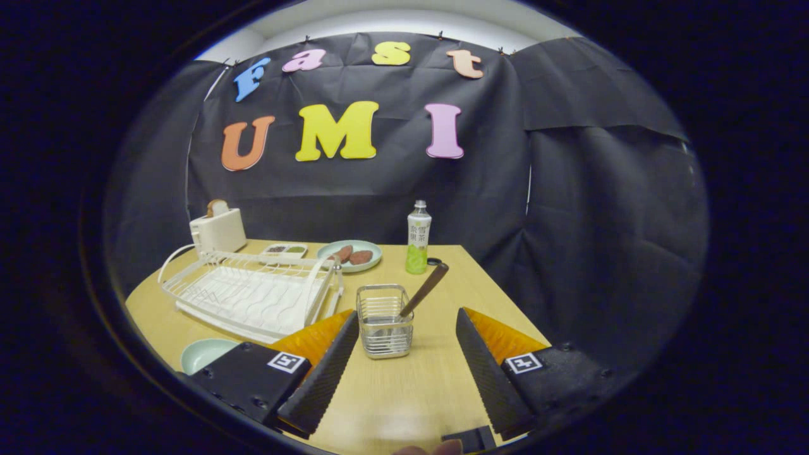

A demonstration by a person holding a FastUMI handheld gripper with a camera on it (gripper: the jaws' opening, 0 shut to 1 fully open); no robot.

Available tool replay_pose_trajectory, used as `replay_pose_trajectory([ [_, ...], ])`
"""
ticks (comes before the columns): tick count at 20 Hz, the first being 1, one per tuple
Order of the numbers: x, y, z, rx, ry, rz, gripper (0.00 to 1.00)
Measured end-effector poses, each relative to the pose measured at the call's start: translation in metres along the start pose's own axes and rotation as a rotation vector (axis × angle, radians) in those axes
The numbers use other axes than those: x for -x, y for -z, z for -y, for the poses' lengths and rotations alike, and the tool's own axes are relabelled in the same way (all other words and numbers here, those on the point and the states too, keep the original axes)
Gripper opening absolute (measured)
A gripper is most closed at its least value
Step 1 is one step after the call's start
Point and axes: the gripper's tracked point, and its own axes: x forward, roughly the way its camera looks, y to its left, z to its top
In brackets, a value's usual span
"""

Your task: Take the plate from the dish rack, then take the spoon from the basket and place it into the plate.

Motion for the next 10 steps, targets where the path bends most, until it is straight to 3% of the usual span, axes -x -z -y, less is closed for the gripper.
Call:
replay_pose_trajectory([
  [10, -0.100, -0.014, 0.009, -0.140, -0.066, -0.036, 0.99],
])
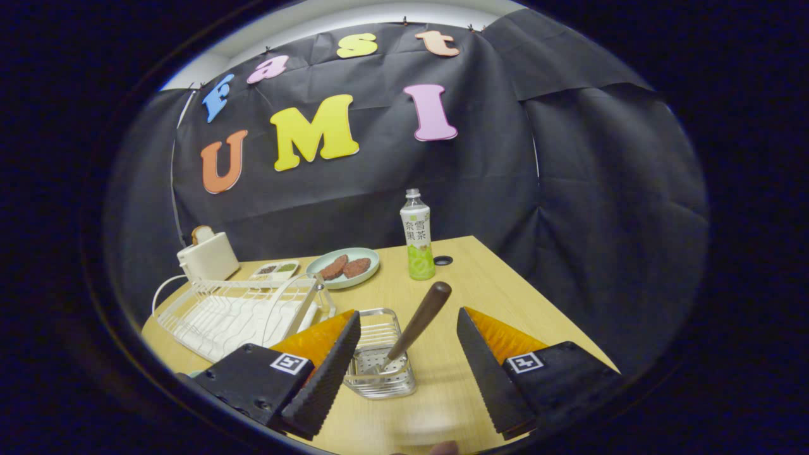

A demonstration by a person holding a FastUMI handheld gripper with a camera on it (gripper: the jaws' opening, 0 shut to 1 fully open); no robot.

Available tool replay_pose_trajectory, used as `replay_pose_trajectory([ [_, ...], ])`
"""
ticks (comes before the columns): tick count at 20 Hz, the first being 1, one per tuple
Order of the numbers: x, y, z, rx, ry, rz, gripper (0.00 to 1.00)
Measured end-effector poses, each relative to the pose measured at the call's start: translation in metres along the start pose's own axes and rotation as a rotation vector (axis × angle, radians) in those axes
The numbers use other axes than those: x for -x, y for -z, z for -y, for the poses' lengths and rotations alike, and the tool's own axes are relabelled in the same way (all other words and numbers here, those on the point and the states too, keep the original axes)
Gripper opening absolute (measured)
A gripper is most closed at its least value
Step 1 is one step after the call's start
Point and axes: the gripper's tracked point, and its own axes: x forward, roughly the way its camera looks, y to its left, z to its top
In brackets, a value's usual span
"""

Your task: Take the plate from the dish rack, then take the spoon from the basket and place it into the plate.

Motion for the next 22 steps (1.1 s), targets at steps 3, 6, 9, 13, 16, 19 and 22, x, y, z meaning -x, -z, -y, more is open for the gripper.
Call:
replay_pose_trajectory([
  [3, -0.012, -0.003, -0.001, 0.001, -0.012, -0.006, 0.89],
  [6, -0.014, -0.010, -0.005, 0.001, -0.026, 0.007, 0.73],
  [9, -0.008, -0.015, -0.010, 0.010, -0.026, 0.016, 0.53],
  [13, -0.001, -0.020, -0.025, 0.001, -0.052, 0.010, 0.23],
  [16, 0.001, -0.029, -0.029, 0.028, -0.034, 0.029, 0.17],
  [19, 0.013, -0.045, -0.038, 0.051, -0.035, 0.068, 0.14],
  [22, 0.035, -0.075, -0.038, 0.103, -0.003, 0.163, 0.13],
])
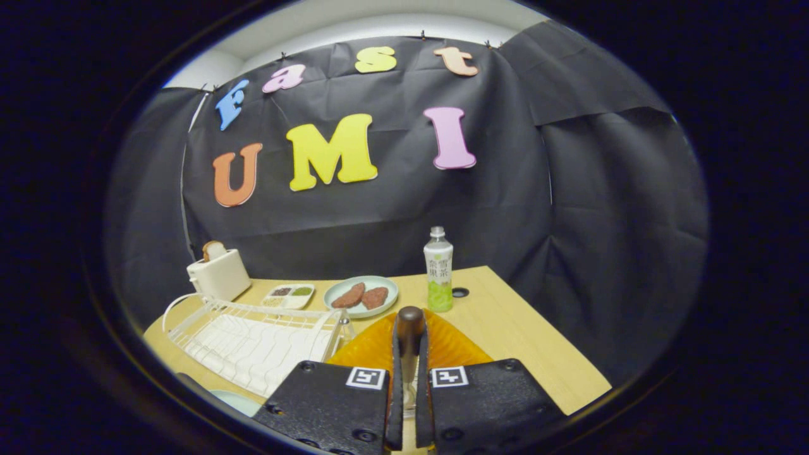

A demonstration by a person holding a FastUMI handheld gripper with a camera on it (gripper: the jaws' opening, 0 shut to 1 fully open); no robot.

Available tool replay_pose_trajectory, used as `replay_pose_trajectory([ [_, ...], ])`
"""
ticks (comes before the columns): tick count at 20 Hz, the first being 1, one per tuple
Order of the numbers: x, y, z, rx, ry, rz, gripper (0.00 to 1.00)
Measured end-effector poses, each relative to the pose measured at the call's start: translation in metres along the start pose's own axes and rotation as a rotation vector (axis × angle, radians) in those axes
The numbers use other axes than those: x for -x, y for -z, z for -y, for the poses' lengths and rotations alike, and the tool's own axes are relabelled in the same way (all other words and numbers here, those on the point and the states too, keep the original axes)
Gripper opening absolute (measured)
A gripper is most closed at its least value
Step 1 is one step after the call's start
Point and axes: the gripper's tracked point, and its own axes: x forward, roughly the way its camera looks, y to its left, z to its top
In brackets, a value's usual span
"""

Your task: Take the plate from the dish rack, then take the spoon from the basket and place it into the plate.

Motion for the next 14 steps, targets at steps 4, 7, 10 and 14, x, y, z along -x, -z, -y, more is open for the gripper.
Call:
replay_pose_trajectory([
  [4, 0.045, -0.049, -0.010, 0.061, 0.015, 0.144, 0.13],
  [7, 0.084, -0.063, -0.031, 0.100, -0.013, 0.183, 0.13],
  [10, 0.124, -0.052, -0.061, 0.080, -0.056, 0.181, 0.13],
  [14, 0.146, -0.014, -0.102, 0.017, -0.126, 0.129, 0.13],
])
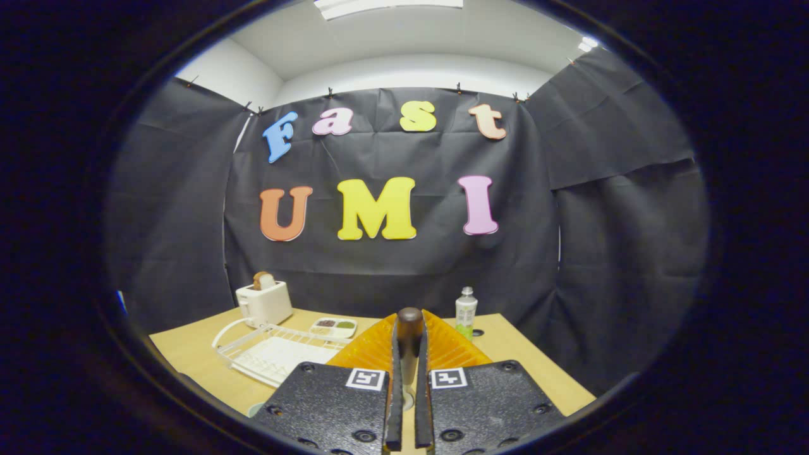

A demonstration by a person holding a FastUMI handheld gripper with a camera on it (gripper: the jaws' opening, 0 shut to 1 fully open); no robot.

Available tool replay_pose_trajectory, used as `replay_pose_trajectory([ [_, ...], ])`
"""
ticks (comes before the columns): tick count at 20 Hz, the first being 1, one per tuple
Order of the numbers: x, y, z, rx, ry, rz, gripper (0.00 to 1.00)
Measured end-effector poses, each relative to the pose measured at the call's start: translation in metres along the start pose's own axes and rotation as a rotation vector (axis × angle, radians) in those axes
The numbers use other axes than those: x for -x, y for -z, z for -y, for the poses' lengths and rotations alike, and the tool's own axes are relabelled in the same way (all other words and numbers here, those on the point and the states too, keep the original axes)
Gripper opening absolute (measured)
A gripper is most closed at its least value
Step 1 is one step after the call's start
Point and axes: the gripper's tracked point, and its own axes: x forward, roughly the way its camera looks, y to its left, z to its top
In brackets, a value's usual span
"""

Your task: Take the plate from the dish rack, then take the spoon from the basket and place it into the plate.

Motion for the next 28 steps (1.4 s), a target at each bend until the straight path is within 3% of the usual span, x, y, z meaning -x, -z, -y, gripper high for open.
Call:
replay_pose_trajectory([
  [9, 0.011, 0.098, -0.096, -0.193, -0.131, -0.100, 0.13],
  [15, 0.011, 0.143, -0.109, -0.364, -0.167, -0.178, 0.13],
  [18, 0.004, 0.146, -0.103, -0.436, -0.174, -0.191, 0.13],
  [24, 0.004, 0.161, -0.098, -0.399, -0.170, -0.217, 0.14],
  [28, 0.002, 0.154, -0.080, -0.286, -0.106, -0.176, 0.29],
])
